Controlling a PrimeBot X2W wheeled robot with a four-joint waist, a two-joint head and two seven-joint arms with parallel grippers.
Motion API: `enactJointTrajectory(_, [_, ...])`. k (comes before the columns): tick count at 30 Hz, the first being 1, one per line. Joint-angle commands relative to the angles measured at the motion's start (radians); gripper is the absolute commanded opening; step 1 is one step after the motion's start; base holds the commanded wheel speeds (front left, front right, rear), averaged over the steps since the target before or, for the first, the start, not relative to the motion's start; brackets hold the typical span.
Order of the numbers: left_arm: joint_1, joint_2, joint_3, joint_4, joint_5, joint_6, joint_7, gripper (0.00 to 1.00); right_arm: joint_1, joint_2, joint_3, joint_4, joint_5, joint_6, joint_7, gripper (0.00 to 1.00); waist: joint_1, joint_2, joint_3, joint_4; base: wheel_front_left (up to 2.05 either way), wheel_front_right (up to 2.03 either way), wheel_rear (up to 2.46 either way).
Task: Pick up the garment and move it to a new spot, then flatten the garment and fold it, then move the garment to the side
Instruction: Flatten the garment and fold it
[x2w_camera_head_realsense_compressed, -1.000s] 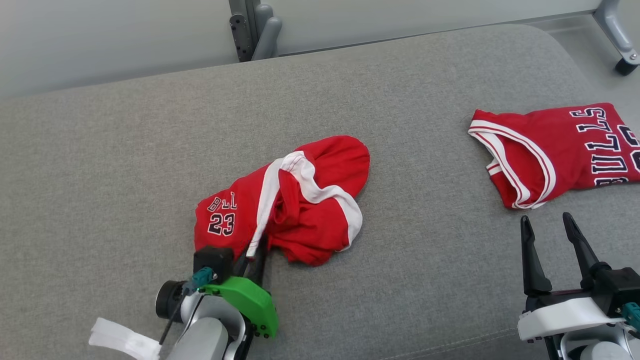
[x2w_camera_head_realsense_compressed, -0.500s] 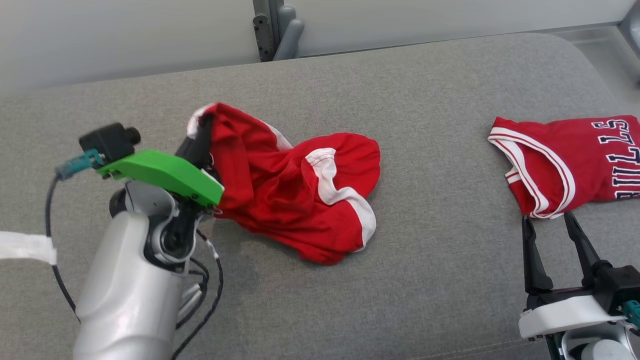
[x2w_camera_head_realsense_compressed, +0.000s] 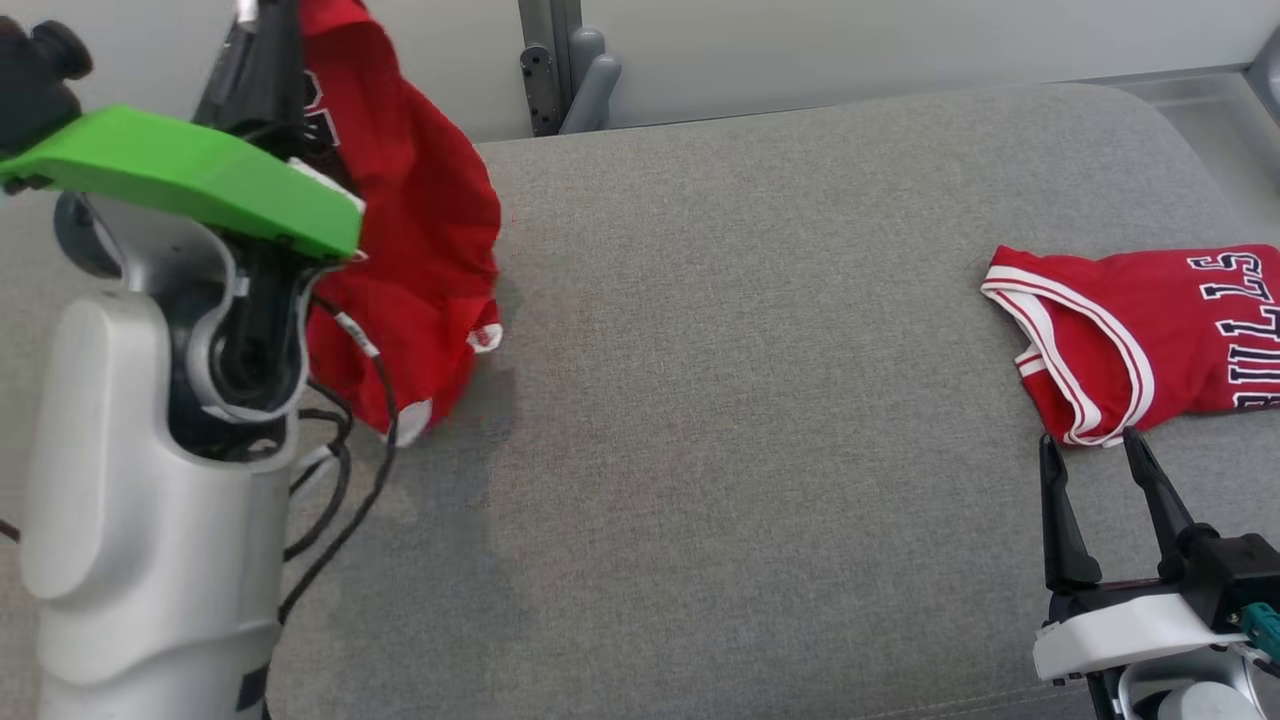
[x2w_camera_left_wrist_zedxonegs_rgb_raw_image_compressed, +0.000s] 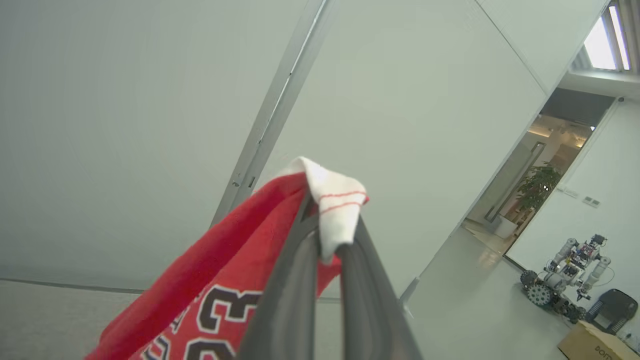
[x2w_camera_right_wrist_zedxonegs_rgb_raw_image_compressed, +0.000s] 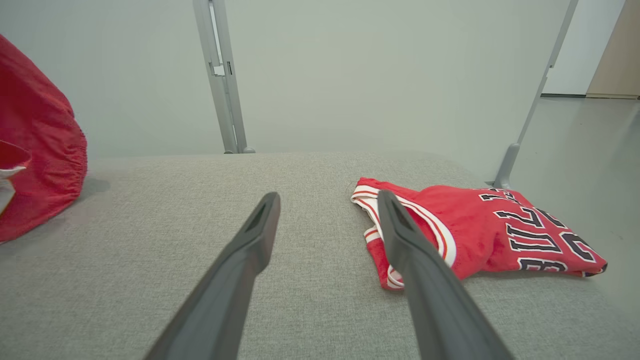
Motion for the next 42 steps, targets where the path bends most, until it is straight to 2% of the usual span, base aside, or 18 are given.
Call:
enactJointTrajectory(1, [0.026,-0.009,-0.017,-0.014,0.009,0.002,0.008,0.00,0.001,0.002,0.001,0.003,0.010,-0.001,-0.003,1.00,0.0000,0.0000,0.001,-0.001,0.00,0.00,0.00])
enactJointTrajectory(4, [0.079,-0.053,-0.098,-0.074,0.016,0.017,0.031,0.00,-0.012,0.006,0.018,0.011,0.010,-0.001,-0.003,1.00,0.0000,0.0000,0.008,-0.011,0.00,0.00,0.00])
enactJointTrajectory(7, [0.155,-0.095,-0.199,-0.063,0.005,0.037,0.018,0.00,-0.028,0.009,0.035,0.021,0.016,-0.001,-0.003,1.00,0.0000,0.0000,0.020,-0.030,0.00,0.00,0.00])
enactJointTrajectory(12, [0.244,-0.116,-0.434,0.056,-0.083,0.052,-0.039,0.00,-0.061,0.013,0.078,0.036,0.025,-0.001,-0.003,1.00,0.0000,0.0000,0.063,-0.089,0.00,0.00,0.00])
enactJointTrajectory(18, [0.150,-0.115,-0.682,0.248,-0.198,0.091,-0.171,0.00,-0.124,0.018,0.130,0.058,0.038,-0.001,-0.003,1.00,0.0000,0.0000,0.128,-0.197,0.00,0.00,0.00])
enactJointTrajectory(19, [0.112,-0.114,-0.736,0.314,-0.227,0.101,-0.209,0.00,-0.143,0.019,0.147,0.066,0.046,-0.001,-0.003,1.00,0.0000,0.0000,0.149,-0.234,0.00,0.00,0.00])
enactJointTrajectory(25, [0.010,-0.115,-0.844,0.443,-0.329,0.125,-0.332,0.00,-0.172,0.022,0.176,0.077,0.092,-0.001,-0.003,1.00,0.0000,0.0000,0.195,-0.318,0.00,0.00,0.00])
enactJointTrajectory(31, [-0.048,-0.114,-0.843,0.466,-0.463,0.163,-0.449,0.00,-0.180,0.022,0.197,0.089,0.122,-0.001,-0.003,1.00,0.0000,0.0000,0.214,-0.358,0.00,0.00,0.00])
enactJointTrajectory(33, [-0.057,-0.115,-0.874,0.483,-0.498,0.175,-0.462,0.34,-0.187,0.022,0.206,0.093,0.129,-0.001,-0.003,1.00,0.0000,0.0000,0.218,-0.369,0.00,0.00,0.00])
enactJointTrajectory(34, [-0.052,-0.116,-0.897,0.491,-0.526,0.177,-0.461,0.44,-0.188,0.022,0.209,0.095,0.131,-0.001,-0.003,1.00,0.0000,0.0000,0.219,-0.373,0.00,0.00,0.00])
enactJointTrajectory(35, [-0.043,-0.115,-0.925,0.497,-0.550,0.175,-0.457,0.65,-0.188,0.022,0.210,0.097,0.134,-0.001,-0.003,1.00,0.0000,0.0000,0.219,-0.375,0.00,0.00,0.00])
enactJointTrajectory(36, [-0.034,-0.115,-0.950,0.502,-0.579,0.173,-0.451,1.00,-0.188,0.022,0.208,0.098,0.135,-0.001,-0.003,1.00,0.0000,0.0000,0.220,-0.376,0.00,0.00,0.00])
enactJointTrajectory(38, [-0.022,-0.114,-0.995,0.520,-0.631,0.184,-0.432,1.00,-0.190,0.022,0.204,0.098,0.134,-0.001,-0.003,1.00,0.0000,0.0000,0.220,-0.376,0.00,0.00,0.00])
enactJointTrajectory(42, [-0.027,-0.115,-1.057,0.522,-0.675,0.174,-0.435,1.00,-0.188,0.021,0.191,0.099,0.131,-0.001,-0.003,1.00,0.0000,0.0000,0.216,-0.364,0.00,0.00,0.00])
